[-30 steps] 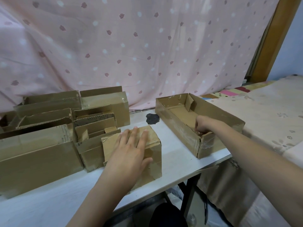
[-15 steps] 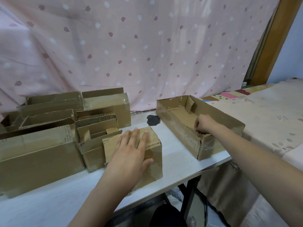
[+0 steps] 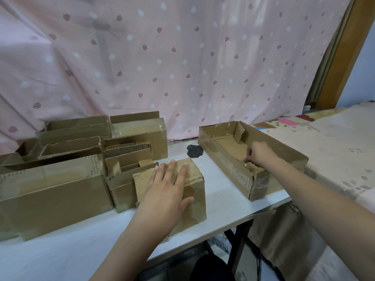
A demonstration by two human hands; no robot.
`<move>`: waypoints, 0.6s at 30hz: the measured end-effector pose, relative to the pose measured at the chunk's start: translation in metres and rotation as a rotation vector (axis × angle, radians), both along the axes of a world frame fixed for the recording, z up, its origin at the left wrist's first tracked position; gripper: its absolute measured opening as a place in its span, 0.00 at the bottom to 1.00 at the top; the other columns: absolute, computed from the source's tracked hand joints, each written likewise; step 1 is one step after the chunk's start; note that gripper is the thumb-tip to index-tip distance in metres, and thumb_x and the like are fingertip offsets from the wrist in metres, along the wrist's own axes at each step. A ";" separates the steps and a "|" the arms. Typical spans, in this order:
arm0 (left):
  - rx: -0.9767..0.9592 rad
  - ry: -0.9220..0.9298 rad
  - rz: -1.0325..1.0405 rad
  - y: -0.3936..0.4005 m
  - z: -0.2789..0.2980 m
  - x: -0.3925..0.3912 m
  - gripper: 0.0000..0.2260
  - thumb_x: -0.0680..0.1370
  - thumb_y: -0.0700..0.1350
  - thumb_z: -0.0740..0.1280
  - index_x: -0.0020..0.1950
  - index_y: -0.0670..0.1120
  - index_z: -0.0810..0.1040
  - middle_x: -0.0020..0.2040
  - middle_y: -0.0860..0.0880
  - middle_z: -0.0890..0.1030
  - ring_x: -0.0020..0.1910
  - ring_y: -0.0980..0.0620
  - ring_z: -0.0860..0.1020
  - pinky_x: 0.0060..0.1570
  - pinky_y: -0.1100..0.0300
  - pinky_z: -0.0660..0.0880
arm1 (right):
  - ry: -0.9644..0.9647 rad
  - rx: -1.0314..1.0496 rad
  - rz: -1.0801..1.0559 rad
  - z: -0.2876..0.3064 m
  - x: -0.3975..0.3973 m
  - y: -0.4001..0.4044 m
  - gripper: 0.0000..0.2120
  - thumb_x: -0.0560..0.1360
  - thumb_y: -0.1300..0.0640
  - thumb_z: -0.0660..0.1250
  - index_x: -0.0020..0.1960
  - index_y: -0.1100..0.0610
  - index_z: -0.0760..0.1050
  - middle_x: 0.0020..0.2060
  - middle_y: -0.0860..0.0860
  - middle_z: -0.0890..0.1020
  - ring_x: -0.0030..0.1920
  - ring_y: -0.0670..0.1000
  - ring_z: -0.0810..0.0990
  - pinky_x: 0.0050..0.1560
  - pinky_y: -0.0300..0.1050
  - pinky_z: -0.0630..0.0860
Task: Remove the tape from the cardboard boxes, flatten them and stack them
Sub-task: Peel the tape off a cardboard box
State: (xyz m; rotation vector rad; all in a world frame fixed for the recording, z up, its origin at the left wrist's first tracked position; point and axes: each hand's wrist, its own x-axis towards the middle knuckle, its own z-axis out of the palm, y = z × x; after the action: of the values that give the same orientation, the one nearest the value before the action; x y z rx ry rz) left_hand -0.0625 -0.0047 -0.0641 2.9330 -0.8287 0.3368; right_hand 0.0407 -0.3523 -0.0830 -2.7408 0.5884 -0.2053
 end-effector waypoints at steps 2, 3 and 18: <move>-0.005 -0.007 -0.002 0.000 -0.001 0.000 0.33 0.83 0.61 0.54 0.81 0.51 0.41 0.81 0.45 0.42 0.80 0.43 0.43 0.77 0.52 0.42 | 0.008 0.018 0.003 0.000 -0.001 0.001 0.10 0.75 0.58 0.74 0.39 0.63 0.81 0.29 0.53 0.78 0.31 0.52 0.75 0.38 0.44 0.73; -0.009 -0.009 -0.004 0.001 -0.001 0.000 0.34 0.83 0.61 0.54 0.81 0.51 0.41 0.81 0.45 0.42 0.80 0.43 0.43 0.77 0.51 0.42 | 0.022 0.029 0.004 0.000 -0.002 0.001 0.10 0.77 0.59 0.72 0.41 0.65 0.82 0.31 0.55 0.80 0.33 0.53 0.77 0.39 0.45 0.75; -0.082 -0.013 0.038 0.011 0.001 0.000 0.42 0.79 0.65 0.58 0.81 0.44 0.39 0.81 0.44 0.46 0.80 0.44 0.45 0.77 0.53 0.46 | -0.307 0.310 0.378 0.066 -0.053 0.125 0.08 0.76 0.54 0.65 0.48 0.50 0.83 0.37 0.46 0.84 0.40 0.49 0.84 0.46 0.50 0.82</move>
State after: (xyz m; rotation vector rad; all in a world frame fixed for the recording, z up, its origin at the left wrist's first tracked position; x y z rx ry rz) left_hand -0.0620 0.0058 -0.0628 2.8763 -0.7432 0.3836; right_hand -0.0118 -0.2270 -0.0168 -2.3952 0.0128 -0.3955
